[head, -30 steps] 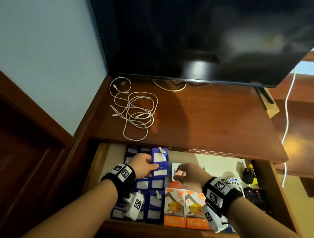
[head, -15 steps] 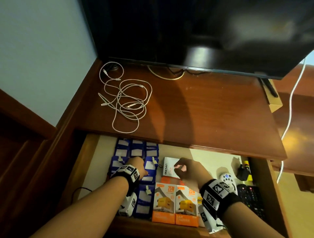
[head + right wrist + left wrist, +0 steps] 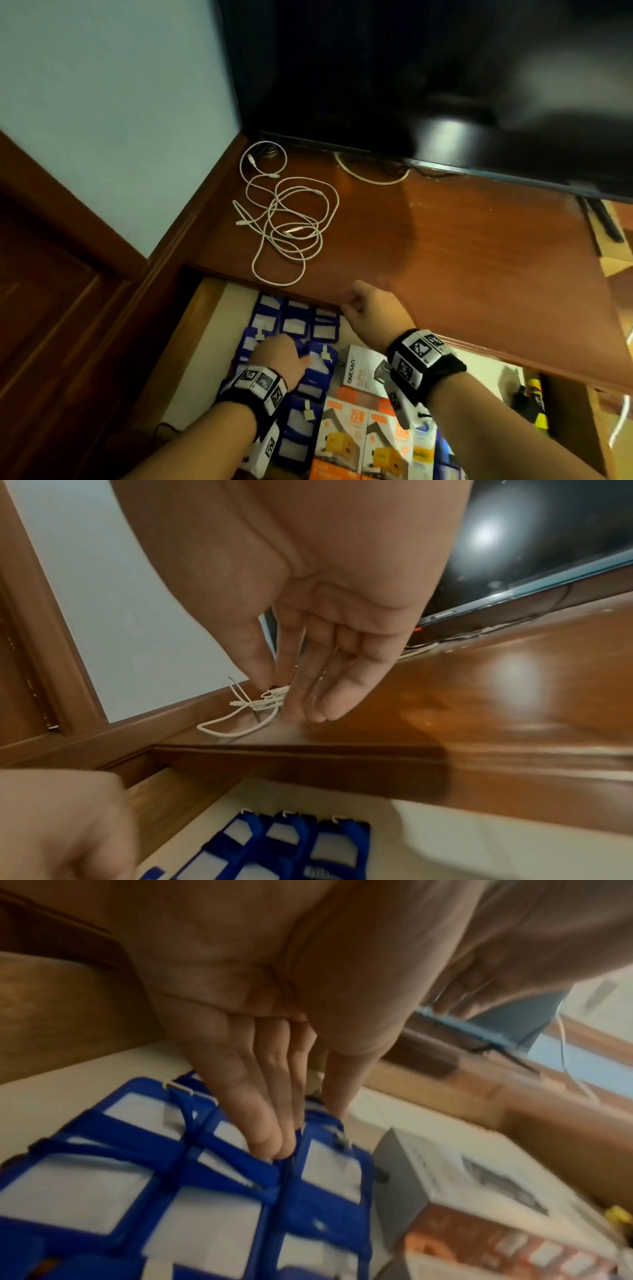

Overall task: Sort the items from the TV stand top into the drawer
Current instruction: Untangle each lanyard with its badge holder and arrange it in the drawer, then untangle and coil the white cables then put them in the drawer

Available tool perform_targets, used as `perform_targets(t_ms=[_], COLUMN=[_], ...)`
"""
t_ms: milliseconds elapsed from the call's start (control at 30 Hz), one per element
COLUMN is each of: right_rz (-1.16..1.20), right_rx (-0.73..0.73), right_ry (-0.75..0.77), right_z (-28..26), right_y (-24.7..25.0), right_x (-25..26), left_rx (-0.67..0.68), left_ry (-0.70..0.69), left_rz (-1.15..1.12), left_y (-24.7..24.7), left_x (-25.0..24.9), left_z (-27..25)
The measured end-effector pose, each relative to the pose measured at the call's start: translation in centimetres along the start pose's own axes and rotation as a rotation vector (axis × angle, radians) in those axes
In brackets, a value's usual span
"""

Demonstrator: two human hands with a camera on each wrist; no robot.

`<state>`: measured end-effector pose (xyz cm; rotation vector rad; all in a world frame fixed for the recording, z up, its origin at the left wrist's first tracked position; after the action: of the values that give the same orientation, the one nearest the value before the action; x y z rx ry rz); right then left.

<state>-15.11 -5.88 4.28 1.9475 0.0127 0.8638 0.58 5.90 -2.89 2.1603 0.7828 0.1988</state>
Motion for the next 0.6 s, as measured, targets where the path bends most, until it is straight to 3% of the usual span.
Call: perform_targets(t_ms=[233,367,500,600], right_rz=[-0.077,-0.146,-0.306,-0.356], right_rx=[0.018,0.033,0.123,0.115], right_ry=[0.055,-0.06,-0.189,-0.194], right_z=[6.9,10.3,12.0,11.8], right_y=[-0.7,-1.6,-1.6,-0.7], right_x=[5.0,6.5,6.2,6.7], left_rx=[-0.26,-0.368,-0.393,-0.359], left_ry=[-0.074,-0.156,-0.248,-0.323], left_rz=[-0.269,-0.31,-0.327,-0.41], left_y=[7.2,11.4,13.7,14.7], left_x=[5.4,8.0,9.7,10.2], left_z=[-3.4,-2.9,-1.9,-0.7])
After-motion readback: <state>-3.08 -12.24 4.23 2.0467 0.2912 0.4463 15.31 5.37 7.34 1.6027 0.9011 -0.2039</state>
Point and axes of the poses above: each hand's wrist, its own z-axis towards the middle knuckle, its own y-axis out of the back of the hand, x = y × z, the point moved 1 cm from there along z, towards the middle knuckle, and after that the axes turned 2 degrees about x, right-handed, at the moved point
